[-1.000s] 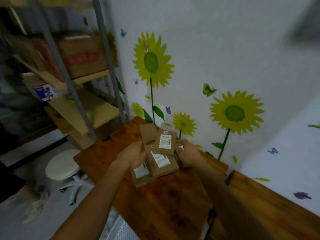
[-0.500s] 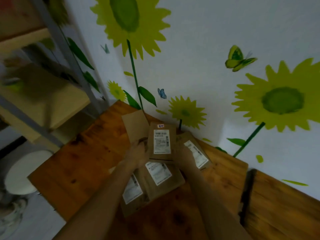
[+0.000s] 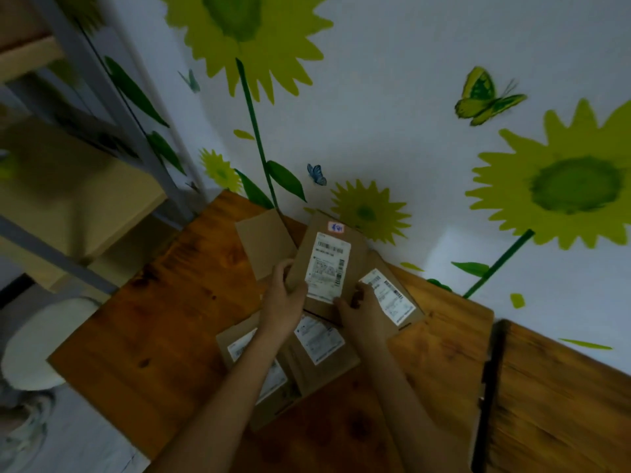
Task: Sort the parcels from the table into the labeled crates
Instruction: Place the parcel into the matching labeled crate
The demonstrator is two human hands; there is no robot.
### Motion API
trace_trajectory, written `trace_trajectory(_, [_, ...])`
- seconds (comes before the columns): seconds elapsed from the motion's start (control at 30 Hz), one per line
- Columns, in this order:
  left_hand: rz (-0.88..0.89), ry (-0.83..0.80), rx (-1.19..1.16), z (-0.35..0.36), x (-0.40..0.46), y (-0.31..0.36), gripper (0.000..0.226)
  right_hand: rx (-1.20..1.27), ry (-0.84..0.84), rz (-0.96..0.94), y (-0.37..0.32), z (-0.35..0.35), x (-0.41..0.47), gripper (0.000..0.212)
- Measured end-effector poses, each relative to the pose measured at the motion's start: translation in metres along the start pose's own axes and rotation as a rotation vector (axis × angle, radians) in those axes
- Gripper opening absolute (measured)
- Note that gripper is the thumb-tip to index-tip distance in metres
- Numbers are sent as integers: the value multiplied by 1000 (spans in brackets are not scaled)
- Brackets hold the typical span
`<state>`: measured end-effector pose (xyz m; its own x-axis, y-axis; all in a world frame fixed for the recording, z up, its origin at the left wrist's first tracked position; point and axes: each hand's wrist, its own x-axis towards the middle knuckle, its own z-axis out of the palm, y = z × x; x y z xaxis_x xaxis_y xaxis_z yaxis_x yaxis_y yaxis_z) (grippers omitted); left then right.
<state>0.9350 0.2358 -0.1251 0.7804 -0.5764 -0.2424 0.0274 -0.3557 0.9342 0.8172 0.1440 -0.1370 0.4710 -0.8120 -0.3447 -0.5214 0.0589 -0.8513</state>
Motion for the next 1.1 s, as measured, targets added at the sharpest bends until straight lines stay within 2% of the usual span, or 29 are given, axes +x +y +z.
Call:
trace_trajectory(0.17, [43, -87, -184, -40, -60, 45, 34, 164, 66, -97, -33, -29, -79, 40])
trace_trajectory(0.47, [129, -96, -473, -122, -225, 91, 46, 427, 111, -188, -95, -58, -273, 46])
trace_trajectory(0.67, [232, -253, -467, -153, -294, 103, 62, 573, 240, -217, -111, -64, -378, 45])
trace_trajectory(0.77, [307, -343, -409, -164, -313, 105, 61, 609, 307, -214, -107, -67, -415, 49])
trace_trajectory(0.87, [366, -473, -331, -179, -316, 118, 56, 470, 474, -251, -102, -80, -442, 58])
trace_trajectory(0.97, [435, -653, -199, -200, -307, 155, 51, 126, 750, -383, -100, -107, -467, 76])
trace_trajectory(1.03, [492, -761, -51, -206, -299, 182, 49, -198, 747, -487, -99, -122, -473, 82])
trace_trajectory(1.1, [566, -871, 132, -208, -297, 210, 42, -404, 567, -474, -106, -126, -475, 86])
